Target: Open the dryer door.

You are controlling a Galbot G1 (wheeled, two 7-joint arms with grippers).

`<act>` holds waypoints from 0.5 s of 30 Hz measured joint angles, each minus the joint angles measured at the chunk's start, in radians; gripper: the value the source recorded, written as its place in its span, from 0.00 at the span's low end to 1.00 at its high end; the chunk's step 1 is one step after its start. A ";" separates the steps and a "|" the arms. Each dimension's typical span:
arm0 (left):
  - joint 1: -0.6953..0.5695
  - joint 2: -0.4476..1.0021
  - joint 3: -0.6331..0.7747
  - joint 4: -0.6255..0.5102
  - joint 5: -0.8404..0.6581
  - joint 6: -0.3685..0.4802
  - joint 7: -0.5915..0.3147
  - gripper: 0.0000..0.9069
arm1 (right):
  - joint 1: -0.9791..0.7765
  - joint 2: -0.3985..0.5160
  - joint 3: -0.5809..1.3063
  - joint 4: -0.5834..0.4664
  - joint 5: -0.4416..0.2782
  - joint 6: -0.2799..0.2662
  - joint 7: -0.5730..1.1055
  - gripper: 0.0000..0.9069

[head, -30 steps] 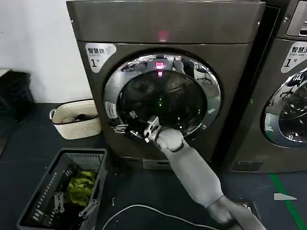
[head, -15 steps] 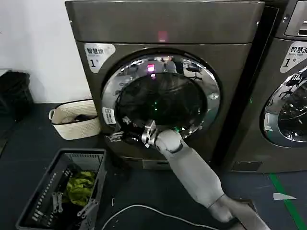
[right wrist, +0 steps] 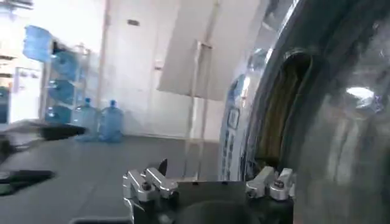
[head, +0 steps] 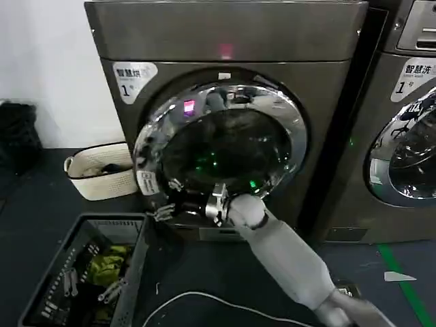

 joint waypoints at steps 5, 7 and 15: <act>-0.052 0.039 -0.072 0.031 -0.072 0.029 0.021 1.00 | -0.025 -0.070 0.004 0.070 0.023 0.009 -0.056 1.00; -0.072 0.052 -0.095 0.045 -0.087 0.040 0.024 1.00 | -0.034 -0.094 0.005 0.094 0.031 0.015 -0.082 1.00; -0.142 0.099 -0.130 0.096 -0.105 0.066 0.045 1.00 | -0.084 -0.195 0.034 0.178 0.064 0.091 -0.199 1.00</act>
